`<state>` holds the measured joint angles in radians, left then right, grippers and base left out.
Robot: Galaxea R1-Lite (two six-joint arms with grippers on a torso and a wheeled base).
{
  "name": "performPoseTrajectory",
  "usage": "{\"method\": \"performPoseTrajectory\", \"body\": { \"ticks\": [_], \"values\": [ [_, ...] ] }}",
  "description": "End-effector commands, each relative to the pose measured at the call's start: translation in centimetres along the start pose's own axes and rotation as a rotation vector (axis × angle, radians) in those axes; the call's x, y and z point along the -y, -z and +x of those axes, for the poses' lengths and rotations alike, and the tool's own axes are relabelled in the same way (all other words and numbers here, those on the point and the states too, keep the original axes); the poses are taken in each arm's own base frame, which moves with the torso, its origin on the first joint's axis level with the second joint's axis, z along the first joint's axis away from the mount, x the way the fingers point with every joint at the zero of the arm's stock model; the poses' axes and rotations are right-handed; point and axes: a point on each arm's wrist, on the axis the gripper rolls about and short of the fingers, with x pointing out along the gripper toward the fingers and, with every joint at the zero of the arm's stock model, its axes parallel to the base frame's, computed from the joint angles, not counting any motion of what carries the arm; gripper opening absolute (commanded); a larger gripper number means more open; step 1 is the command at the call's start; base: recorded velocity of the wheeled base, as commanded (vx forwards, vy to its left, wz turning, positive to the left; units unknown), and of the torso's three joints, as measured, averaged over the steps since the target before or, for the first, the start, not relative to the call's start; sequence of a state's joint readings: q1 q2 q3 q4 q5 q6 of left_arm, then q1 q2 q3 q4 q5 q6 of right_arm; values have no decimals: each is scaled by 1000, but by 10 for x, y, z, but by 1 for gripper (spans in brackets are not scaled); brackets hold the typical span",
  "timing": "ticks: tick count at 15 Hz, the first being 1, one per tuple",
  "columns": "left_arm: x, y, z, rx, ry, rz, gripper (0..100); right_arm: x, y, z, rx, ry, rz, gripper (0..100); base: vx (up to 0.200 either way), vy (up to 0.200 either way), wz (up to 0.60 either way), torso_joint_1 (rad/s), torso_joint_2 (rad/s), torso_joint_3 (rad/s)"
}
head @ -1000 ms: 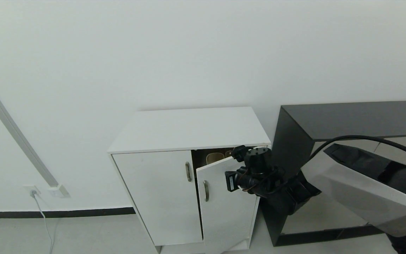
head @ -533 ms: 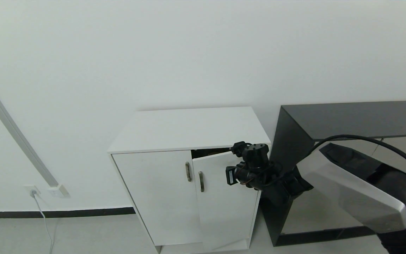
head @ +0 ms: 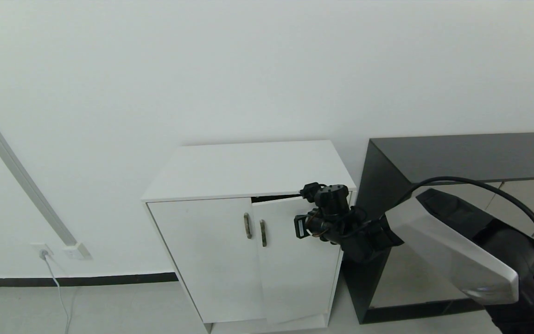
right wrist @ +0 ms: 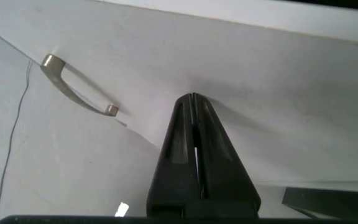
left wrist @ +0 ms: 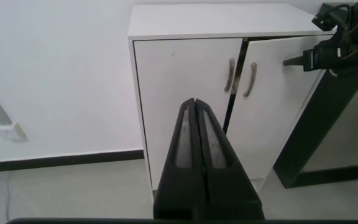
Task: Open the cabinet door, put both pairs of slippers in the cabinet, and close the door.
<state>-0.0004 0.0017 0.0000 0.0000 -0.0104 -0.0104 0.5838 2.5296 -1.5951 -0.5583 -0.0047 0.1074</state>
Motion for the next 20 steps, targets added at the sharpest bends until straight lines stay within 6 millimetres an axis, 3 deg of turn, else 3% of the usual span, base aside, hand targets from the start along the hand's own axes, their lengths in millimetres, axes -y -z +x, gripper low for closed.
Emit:
{"method": "performPoseTrajectory", "body": {
  "ticks": [1, 20],
  "values": [
    [0, 0, 0, 0, 0, -2, 0, 0, -1, 3, 5, 0, -1, 0, 0, 0, 0, 0, 0, 0],
    [0, 0, 0, 0, 0, -2, 0, 3, -14, 14, -6, 10, 2, 0, 0, 0, 0, 0, 0, 0]
  ]
}}
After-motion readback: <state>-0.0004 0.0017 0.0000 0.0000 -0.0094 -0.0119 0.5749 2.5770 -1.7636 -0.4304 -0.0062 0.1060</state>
